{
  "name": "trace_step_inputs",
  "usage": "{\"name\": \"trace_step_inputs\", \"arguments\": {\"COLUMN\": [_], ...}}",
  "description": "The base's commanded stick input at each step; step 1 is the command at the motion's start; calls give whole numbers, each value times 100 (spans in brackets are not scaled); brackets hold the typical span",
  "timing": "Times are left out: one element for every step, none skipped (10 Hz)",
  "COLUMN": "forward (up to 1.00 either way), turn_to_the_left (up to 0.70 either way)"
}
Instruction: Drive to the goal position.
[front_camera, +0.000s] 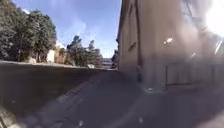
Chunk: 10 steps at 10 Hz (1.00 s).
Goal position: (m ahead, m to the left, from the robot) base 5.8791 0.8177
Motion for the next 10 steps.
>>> {"name": "trace_step_inputs", "arguments": {"forward": [70, 70, 70, 70, 70, 70, 70, 70, 70, 70], "turn_to_the_left": [0, 0, 0, 0, 0, 0, -2, -8, -14, -14]}}
